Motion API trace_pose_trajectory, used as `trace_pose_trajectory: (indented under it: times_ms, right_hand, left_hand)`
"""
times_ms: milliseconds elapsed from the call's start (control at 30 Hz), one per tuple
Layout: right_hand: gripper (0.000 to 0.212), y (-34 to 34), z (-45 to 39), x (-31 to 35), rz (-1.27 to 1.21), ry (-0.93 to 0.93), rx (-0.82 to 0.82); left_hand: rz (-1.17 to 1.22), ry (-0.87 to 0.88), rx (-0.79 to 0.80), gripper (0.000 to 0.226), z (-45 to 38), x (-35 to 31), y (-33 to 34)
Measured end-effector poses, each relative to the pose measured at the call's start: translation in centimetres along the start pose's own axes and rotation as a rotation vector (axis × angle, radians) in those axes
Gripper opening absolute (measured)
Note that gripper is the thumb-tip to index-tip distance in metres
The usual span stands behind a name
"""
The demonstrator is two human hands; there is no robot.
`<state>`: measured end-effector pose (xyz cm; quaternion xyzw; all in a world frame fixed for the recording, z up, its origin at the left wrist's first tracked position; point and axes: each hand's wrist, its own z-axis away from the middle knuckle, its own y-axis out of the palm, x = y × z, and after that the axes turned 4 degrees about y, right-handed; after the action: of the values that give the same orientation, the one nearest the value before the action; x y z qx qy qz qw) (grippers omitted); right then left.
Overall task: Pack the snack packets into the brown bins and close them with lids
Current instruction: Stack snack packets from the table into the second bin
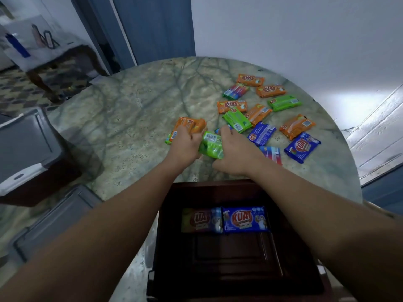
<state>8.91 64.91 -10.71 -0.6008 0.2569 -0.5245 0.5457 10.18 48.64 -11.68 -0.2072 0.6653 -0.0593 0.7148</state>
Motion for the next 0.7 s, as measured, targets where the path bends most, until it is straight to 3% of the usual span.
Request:
trace_pose_trajectory:
  times_ms: [100,233,367,533,700]
  right_hand:
    - [0.078,-0.9,1.9,0.2,-0.062,0.000,-0.118]
    - [0.079,-1.0,6.1,-0.1,-0.080,0.005,-0.286]
    - [0.072,0.4,11.1,-1.2,-0.082,-0.019,-0.330]
    - [0.070,3.3,15.2,-2.6,-0.020,-0.010,-0.125]
    - [0.074,5.3,16.4,-3.4,0.234,-0.070,0.095]
  left_hand:
    - [0.100,0.056,-0.017,0.020,3.1,-1.6,-1.1]
    - [-0.145,0.183,-0.104,0.020,7.4,-1.7,-3.0]
    - [-0.248,0.239,-0.104,0.020,13.4,-1.1,-4.0]
    - [-0.399,0.399,0.084,0.020,19.4,1.1,-3.9]
    - [-0.553,0.477,0.366,0.021,20.6,2.4,-3.3]
